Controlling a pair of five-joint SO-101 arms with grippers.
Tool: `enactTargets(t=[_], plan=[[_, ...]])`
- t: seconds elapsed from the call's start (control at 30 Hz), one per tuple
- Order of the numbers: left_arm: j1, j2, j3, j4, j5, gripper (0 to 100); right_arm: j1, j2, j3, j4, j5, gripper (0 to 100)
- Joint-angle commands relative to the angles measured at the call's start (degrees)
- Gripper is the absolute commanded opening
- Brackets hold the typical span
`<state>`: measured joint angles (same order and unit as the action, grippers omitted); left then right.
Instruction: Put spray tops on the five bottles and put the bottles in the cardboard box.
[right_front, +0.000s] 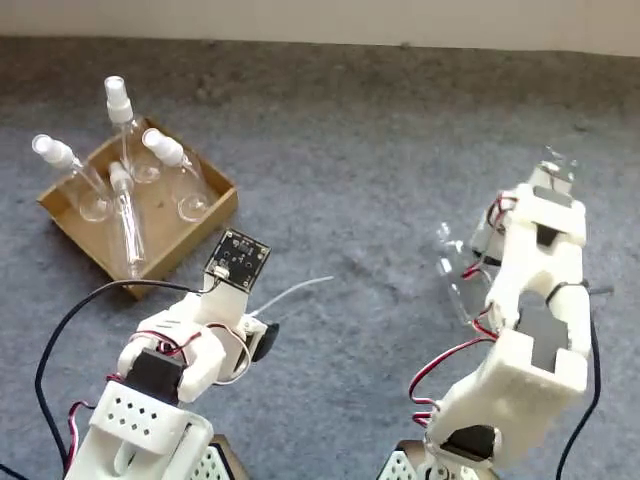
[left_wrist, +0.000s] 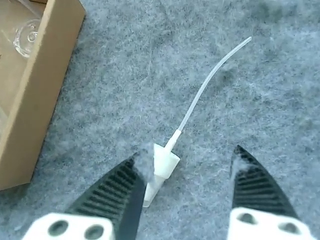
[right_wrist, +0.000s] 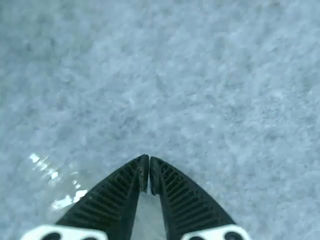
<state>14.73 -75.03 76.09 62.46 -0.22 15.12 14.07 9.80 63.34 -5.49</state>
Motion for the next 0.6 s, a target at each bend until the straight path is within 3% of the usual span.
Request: enactTargets(t=[0.0, 0.4, 0.57], plan=[[0.66, -0.75, -0.31, -1.58, -0.09, 20, -3.12, -1.1, -8.22, 8.57, 0.7, 0.7], [1.01, -0.22, -6.29, -1.58, 0.0, 20, -3.91, -1.19, -34.59, 37.85, 0.79, 0.7], [2.33, -0.13, -9.63, 0.53, 0.0, 20, -4.44, -7.43, -41.01, 37.93, 0.79, 0.7]])
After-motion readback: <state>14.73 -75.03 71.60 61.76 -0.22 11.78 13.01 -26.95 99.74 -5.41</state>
